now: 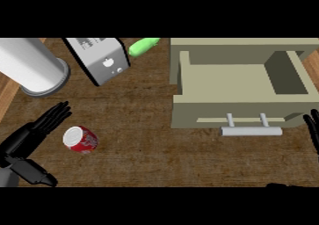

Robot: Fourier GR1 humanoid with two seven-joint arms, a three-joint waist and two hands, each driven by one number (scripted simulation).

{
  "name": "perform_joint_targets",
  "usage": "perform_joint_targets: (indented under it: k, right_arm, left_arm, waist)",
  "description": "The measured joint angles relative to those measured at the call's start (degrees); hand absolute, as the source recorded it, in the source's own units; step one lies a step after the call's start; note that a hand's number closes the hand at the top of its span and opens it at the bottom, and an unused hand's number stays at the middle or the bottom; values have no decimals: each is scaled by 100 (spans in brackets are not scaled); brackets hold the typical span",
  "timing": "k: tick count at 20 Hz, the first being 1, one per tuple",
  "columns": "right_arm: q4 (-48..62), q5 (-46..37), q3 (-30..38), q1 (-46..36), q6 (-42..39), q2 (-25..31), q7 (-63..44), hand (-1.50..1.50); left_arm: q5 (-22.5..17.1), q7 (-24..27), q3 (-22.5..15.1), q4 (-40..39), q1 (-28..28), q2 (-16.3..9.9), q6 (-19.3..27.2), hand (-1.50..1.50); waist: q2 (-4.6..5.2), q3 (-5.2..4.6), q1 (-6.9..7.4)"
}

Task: Pick up the can, place it into the drawer and close the drawer

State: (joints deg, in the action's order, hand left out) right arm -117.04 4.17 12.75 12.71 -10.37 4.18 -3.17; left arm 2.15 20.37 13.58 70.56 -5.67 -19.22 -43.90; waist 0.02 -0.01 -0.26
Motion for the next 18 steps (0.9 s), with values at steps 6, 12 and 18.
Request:
perform_joint_targets:
  k: [6,12,18]
  right_arm:
    - [0,-96,-43,121,-43,-116,170,-150]
    - [-148,-108,-12,158,-41,-145,102,-150]
    - [-99,-95,17,30,-60,-117,54,-150]
  left_arm:
    - [438,684,-167,-945,-247,-167,332,-150]
    - [749,1313,-389,-1773,-403,-313,683,-150]
    - [935,1707,-560,-2603,-755,-371,1018,-150]
  waist:
    - [3,-2,-16]
    - [4,-4,-20]
    - [7,-3,-28]
